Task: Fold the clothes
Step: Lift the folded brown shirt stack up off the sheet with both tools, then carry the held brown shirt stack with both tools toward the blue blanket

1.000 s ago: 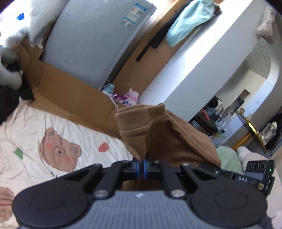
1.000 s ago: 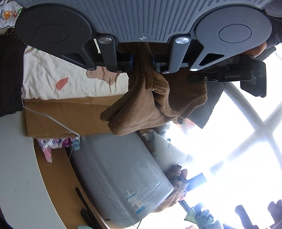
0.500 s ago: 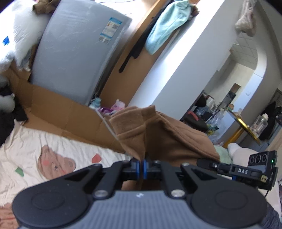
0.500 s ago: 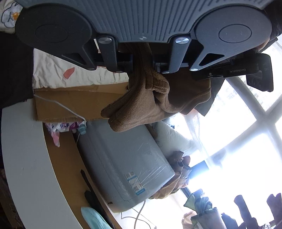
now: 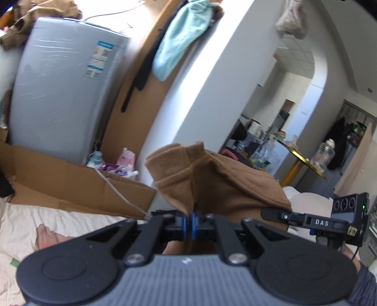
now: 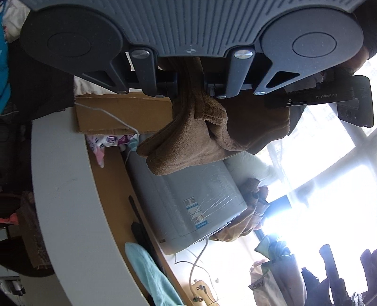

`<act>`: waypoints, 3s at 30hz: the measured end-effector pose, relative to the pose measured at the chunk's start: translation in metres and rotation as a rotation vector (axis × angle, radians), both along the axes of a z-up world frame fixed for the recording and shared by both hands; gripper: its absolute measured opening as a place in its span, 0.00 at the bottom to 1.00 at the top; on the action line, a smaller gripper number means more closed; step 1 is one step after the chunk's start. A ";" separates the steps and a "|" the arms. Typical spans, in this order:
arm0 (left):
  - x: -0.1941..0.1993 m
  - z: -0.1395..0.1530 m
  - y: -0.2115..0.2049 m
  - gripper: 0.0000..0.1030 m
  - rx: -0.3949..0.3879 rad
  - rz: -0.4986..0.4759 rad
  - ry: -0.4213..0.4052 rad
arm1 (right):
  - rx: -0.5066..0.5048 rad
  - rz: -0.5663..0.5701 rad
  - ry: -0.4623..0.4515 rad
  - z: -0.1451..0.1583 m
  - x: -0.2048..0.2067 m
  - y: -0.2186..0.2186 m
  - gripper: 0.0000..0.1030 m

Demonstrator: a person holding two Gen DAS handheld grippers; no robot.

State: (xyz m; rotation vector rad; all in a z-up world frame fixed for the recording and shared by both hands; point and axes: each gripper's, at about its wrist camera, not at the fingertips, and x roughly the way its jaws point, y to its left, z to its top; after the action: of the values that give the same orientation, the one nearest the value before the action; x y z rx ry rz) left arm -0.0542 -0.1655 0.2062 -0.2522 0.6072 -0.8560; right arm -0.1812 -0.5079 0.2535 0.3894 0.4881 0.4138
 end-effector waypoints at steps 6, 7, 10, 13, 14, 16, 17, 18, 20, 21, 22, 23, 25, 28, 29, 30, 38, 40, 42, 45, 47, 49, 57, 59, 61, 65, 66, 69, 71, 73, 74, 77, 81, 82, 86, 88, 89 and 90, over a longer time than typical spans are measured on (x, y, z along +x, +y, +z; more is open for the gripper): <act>-0.001 0.000 -0.023 0.05 -0.003 -0.047 0.006 | -0.037 -0.067 0.007 0.009 -0.020 -0.013 0.18; -0.001 -0.002 -0.025 0.05 -0.003 -0.050 0.008 | -0.044 -0.076 0.006 0.010 -0.024 -0.015 0.18; -0.004 -0.001 -0.036 0.05 0.007 -0.074 0.000 | -0.061 -0.104 0.010 0.012 -0.032 -0.019 0.18; -0.003 -0.001 -0.044 0.05 0.008 -0.094 -0.004 | -0.071 -0.123 0.017 0.013 -0.034 -0.024 0.18; -0.002 -0.001 -0.047 0.05 0.008 -0.099 -0.005 | -0.076 -0.128 0.017 0.012 -0.035 -0.025 0.18; 0.000 -0.002 -0.051 0.05 0.006 -0.102 0.001 | -0.086 -0.140 0.018 0.010 -0.037 -0.029 0.18; 0.002 -0.003 -0.054 0.05 0.004 -0.102 0.006 | -0.091 -0.148 0.020 0.007 -0.037 -0.031 0.18; 0.003 -0.004 -0.058 0.05 0.008 -0.108 0.006 | -0.096 -0.157 0.021 0.004 -0.037 -0.033 0.18; 0.005 -0.007 -0.065 0.05 0.016 -0.119 0.007 | -0.106 -0.173 0.023 -0.001 -0.036 -0.037 0.18; 0.005 -0.009 -0.070 0.05 0.023 -0.131 0.004 | -0.111 -0.182 0.024 -0.004 -0.036 -0.039 0.18; 0.007 -0.011 -0.075 0.05 0.033 -0.139 0.001 | -0.116 -0.190 0.025 -0.007 -0.036 -0.041 0.18; 0.009 -0.013 -0.081 0.05 0.044 -0.149 0.000 | -0.121 -0.198 0.027 -0.010 -0.036 -0.043 0.18; 0.013 -0.019 -0.088 0.05 0.047 -0.150 0.012 | -0.129 -0.212 0.029 -0.016 -0.034 -0.047 0.18; 0.023 -0.030 -0.099 0.05 0.047 -0.134 0.013 | -0.126 -0.237 0.037 -0.031 -0.024 -0.057 0.18; 0.027 -0.034 -0.103 0.05 0.052 -0.132 0.012 | -0.131 -0.249 0.039 -0.037 -0.021 -0.060 0.18; 0.030 -0.039 -0.107 0.05 0.055 -0.133 0.014 | -0.138 -0.261 0.041 -0.043 -0.018 -0.062 0.18; 0.056 -0.081 -0.141 0.04 0.056 -0.157 0.052 | -0.161 -0.350 0.081 -0.086 0.014 -0.091 0.18; 0.062 -0.093 -0.152 0.04 0.062 -0.167 0.051 | -0.173 -0.353 0.088 -0.096 0.021 -0.097 0.18; 0.067 -0.105 -0.163 0.04 0.073 -0.178 0.044 | -0.191 -0.371 0.100 -0.104 0.026 -0.103 0.18; 0.076 -0.123 -0.176 0.04 0.062 -0.207 0.056 | -0.227 -0.422 0.115 -0.118 0.030 -0.113 0.18; 0.081 -0.135 -0.185 0.04 0.059 -0.224 0.058 | -0.241 -0.454 0.120 -0.128 0.033 -0.119 0.18; 0.085 -0.145 -0.194 0.04 0.054 -0.241 0.061 | -0.256 -0.480 0.124 -0.138 0.036 -0.126 0.18; 0.108 -0.190 -0.228 0.04 0.003 -0.307 0.106 | -0.302 -0.561 0.122 -0.171 0.061 -0.150 0.18; 0.115 -0.199 -0.235 0.04 -0.002 -0.318 0.104 | -0.308 -0.576 0.116 -0.177 0.067 -0.155 0.18; 0.124 -0.209 -0.240 0.04 -0.020 -0.349 0.101 | -0.317 -0.584 0.110 -0.184 0.073 -0.158 0.18; 0.140 -0.231 -0.245 0.04 -0.038 -0.351 0.116 | -0.360 -0.562 0.128 -0.200 0.088 -0.161 0.18; 0.144 -0.236 -0.247 0.04 -0.042 -0.353 0.124 | -0.375 -0.554 0.140 -0.203 0.092 -0.162 0.18; 0.153 -0.252 -0.255 0.04 -0.036 -0.372 0.114 | -0.388 -0.535 0.155 -0.212 0.103 -0.166 0.18; 0.159 -0.261 -0.261 0.04 -0.038 -0.380 0.129 | -0.393 -0.532 0.154 -0.215 0.109 -0.169 0.18; 0.163 -0.267 -0.266 0.04 -0.039 -0.391 0.137 | -0.395 -0.532 0.158 -0.220 0.114 -0.172 0.18; 0.165 -0.268 -0.268 0.04 -0.033 -0.394 0.128 | -0.395 -0.532 0.160 -0.223 0.117 -0.173 0.18; 0.171 -0.272 -0.272 0.04 -0.027 -0.396 0.120 | -0.393 -0.523 0.162 -0.228 0.127 -0.174 0.18; 0.182 -0.277 -0.273 0.04 -0.027 -0.364 0.140 | -0.395 -0.506 0.159 -0.234 0.145 -0.176 0.18; 0.185 -0.278 -0.274 0.04 -0.028 -0.356 0.143 | -0.389 -0.507 0.159 -0.236 0.150 -0.178 0.18; 0.198 -0.276 -0.280 0.04 -0.027 -0.333 0.149 | -0.368 -0.525 0.160 -0.238 0.169 -0.192 0.18; 0.206 -0.275 -0.285 0.04 -0.030 -0.321 0.157 | -0.358 -0.534 0.159 -0.238 0.181 -0.200 0.18; 0.209 -0.274 -0.289 0.04 -0.028 -0.322 0.153 | -0.355 -0.538 0.160 -0.238 0.186 -0.204 0.18; 0.212 -0.272 -0.292 0.04 -0.026 -0.323 0.150 | -0.354 -0.541 0.164 -0.240 0.191 -0.208 0.18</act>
State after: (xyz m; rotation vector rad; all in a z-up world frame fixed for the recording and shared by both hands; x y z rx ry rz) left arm 0.1574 -0.4579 -0.0663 -0.2469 0.7908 -1.1640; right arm 0.0097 -0.7158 0.0139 0.1991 0.5796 -0.2299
